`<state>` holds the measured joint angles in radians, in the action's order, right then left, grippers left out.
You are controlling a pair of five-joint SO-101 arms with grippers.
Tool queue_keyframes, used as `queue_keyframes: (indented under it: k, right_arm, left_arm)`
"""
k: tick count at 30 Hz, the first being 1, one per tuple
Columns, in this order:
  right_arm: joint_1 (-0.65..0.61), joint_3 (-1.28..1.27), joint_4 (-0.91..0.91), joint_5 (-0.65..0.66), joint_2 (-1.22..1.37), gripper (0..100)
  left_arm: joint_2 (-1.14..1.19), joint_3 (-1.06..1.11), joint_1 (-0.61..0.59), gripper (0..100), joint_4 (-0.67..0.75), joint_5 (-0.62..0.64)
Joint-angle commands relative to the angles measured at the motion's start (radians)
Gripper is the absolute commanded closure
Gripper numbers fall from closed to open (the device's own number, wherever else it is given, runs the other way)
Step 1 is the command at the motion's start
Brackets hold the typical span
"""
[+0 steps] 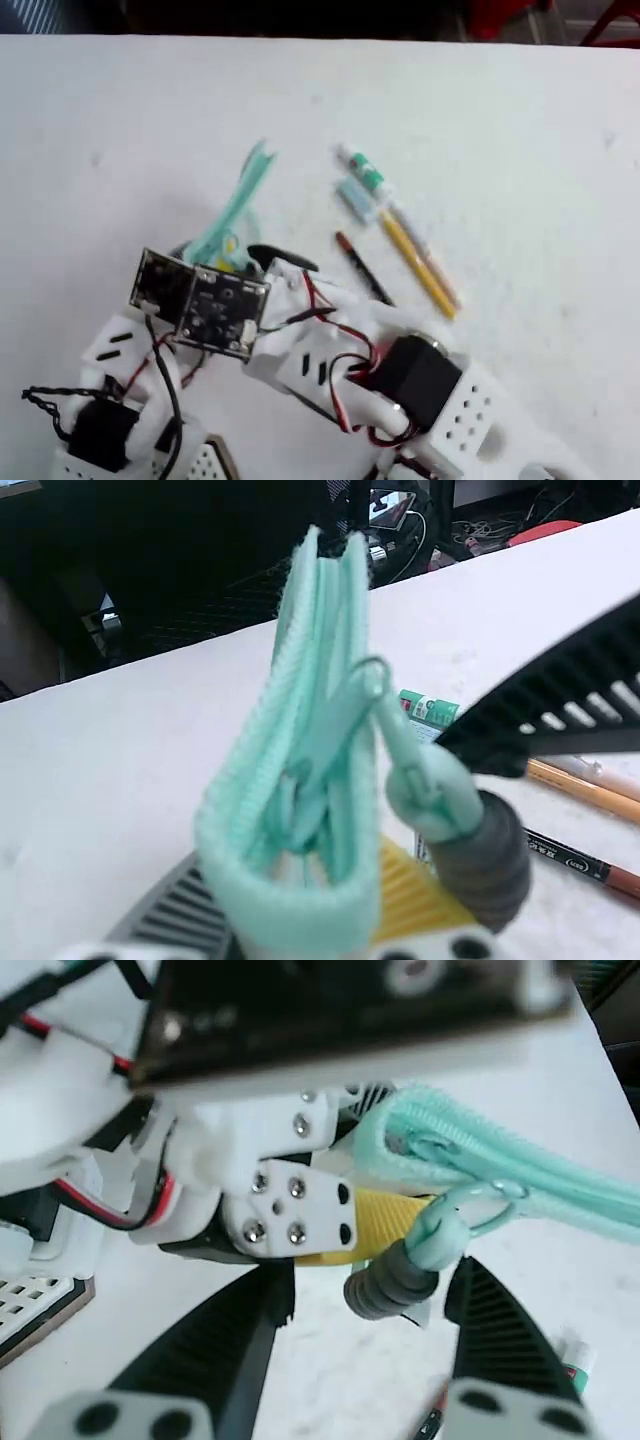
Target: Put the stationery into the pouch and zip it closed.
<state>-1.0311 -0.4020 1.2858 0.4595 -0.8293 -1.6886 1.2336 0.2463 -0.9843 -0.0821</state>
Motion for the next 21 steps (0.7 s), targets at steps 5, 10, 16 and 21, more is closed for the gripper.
queue_keyframes:
  k: [5, 10, 16, 21]
  right_arm:
    - [0.099, 0.011, -0.102, -0.012, -0.015, 77.6]
    - [0.099, 0.041, -0.102, -0.008, -0.012, 77.9]
    - [0.107, 0.043, -0.124, 0.012, 0.071, 78.0]
    - [0.139, 0.069, -0.148, 0.049, 0.171, 83.7]
  left_arm:
    - [-0.01, -0.048, 0.004, 98, 0.025, -0.014]
    - [-0.01, -0.048, 0.004, 98, 0.025, -0.014]
    - [-0.01, -0.048, 0.005, 98, 0.023, -0.014]
    - [-0.01, -0.049, 0.005, 98, 0.012, -0.014]
